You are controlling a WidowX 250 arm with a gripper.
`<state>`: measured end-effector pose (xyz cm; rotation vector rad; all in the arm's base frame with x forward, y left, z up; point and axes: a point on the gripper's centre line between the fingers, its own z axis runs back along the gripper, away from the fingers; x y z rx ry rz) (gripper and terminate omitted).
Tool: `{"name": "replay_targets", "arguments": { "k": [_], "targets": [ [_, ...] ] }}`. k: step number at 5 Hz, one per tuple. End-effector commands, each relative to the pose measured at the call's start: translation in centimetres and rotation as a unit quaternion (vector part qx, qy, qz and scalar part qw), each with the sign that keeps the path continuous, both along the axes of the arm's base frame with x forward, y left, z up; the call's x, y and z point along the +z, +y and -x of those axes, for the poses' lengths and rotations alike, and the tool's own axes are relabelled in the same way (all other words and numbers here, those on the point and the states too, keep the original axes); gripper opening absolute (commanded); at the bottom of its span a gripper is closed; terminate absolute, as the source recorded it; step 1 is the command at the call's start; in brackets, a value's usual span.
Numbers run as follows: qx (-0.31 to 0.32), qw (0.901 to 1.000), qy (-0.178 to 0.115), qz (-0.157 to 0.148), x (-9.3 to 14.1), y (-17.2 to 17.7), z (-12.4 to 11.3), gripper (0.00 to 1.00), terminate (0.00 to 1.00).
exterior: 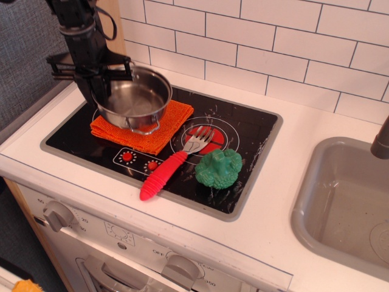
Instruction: Put the pot on the orange towel.
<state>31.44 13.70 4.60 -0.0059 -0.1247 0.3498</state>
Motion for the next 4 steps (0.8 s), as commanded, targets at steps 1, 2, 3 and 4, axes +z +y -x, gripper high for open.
{"name": "replay_targets", "arguments": {
  "k": [1, 2, 3, 4],
  "targets": [
    [-0.005, 0.9999, -0.011, -0.010, 1.3, -0.6, 0.0, 1.00, 0.00],
    [0.001, 0.9994, -0.034, -0.009, 3.2, -0.5, -0.1, 1.00, 0.00],
    [-0.010, 0.9985, -0.054, -0.009, 6.2, -0.9, 0.6, 1.00, 0.00],
    [-0.074, 0.9943, -0.075, -0.014, 8.9, -1.9, 1.7, 1.00, 0.00]
  ]
}}
